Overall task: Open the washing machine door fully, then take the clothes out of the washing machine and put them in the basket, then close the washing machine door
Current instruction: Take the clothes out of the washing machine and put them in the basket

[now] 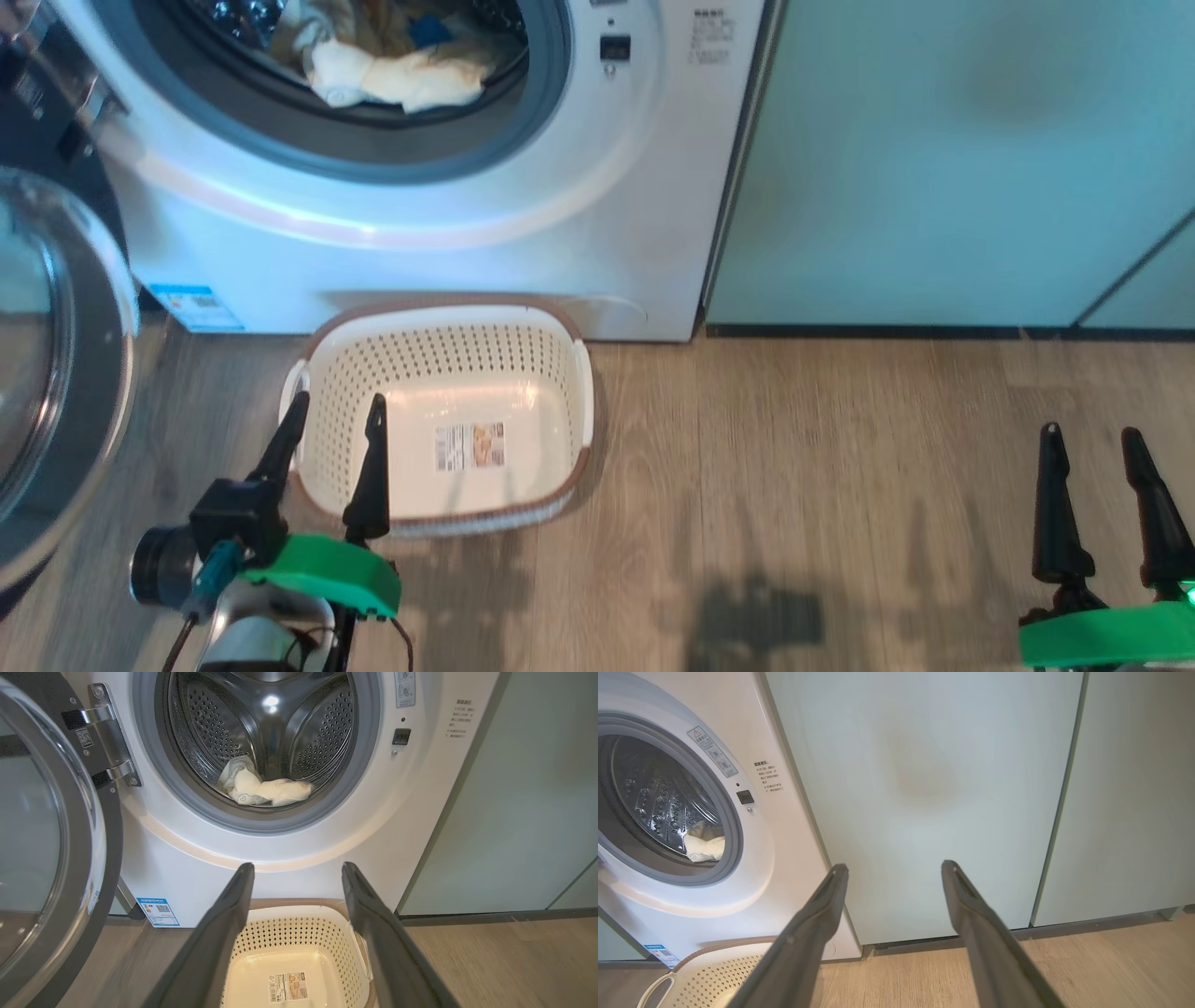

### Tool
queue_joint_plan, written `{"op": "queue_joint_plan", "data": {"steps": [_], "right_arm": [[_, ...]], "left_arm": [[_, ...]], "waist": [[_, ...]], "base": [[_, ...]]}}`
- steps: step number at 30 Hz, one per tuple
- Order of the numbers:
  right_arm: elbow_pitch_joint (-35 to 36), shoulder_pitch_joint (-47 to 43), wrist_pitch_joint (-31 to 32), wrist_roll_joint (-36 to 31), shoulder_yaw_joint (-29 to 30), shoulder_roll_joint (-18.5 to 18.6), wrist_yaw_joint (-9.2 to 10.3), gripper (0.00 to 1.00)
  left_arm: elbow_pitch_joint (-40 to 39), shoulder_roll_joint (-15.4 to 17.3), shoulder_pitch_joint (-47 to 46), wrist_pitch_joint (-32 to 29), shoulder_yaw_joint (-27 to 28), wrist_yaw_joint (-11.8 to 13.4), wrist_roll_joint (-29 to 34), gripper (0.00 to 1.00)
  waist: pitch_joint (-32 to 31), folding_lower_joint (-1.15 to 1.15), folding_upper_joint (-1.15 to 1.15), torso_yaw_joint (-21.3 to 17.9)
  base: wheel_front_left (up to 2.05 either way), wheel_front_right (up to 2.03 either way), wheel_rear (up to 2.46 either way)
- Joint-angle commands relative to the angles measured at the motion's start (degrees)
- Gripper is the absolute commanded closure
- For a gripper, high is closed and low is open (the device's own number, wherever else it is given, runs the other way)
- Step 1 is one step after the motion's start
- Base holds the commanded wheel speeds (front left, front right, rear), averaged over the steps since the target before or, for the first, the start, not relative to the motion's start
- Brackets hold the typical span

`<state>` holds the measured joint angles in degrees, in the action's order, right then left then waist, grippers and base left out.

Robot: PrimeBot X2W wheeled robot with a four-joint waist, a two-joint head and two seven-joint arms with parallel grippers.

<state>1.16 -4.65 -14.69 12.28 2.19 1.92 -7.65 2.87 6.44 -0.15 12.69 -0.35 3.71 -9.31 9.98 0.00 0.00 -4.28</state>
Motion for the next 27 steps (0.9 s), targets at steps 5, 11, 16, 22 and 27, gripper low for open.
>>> {"op": "queue_joint_plan", "data": {"steps": [5,11,16,22,27], "right_arm": [[1.8,1.2,-0.3,0.3,-0.7,1.0,0.16,0.0],[1.6,1.1,-0.3,0.4,-0.9,1.0,0.16,0.0],[1.5,1.0,-0.3,0.5,-1.0,1.0,0.16,0.0],[1.4,0.8,-0.3,0.5,-1.0,1.0,0.16,0.0],[1.2,0.6,-0.3,0.5,-1.1,1.0,0.16,0.0]], "left_arm": [[-2.1,1.3,-2.6,1.0,1.2,0.1,0.5,0.0],[-1.8,1.5,-2.5,1.2,1.3,0.4,0.4,0.0],[-1.6,1.5,-2.2,1.2,1.3,0.8,0.0,0.0],[-1.6,1.5,-2.1,1.2,1.2,1.0,-0.4,0.0],[-1.4,1.6,-2.0,1.2,1.0,1.1,-0.5,0.0]], "waist": [[0.2,0.0,0.0,0.2],[-0.1,0.0,0.0,0.4],[-0.3,0.0,0.0,0.5],[-0.5,0.0,0.0,0.5],[-0.8,0.0,0.0,0.5]], "base": [[1.74,-1.74,0.0],[1.11,-1.11,0.0],[0.38,-0.38,0.0],[0.0,0.0,0.0],[0.0,0.0,0.0]]}}
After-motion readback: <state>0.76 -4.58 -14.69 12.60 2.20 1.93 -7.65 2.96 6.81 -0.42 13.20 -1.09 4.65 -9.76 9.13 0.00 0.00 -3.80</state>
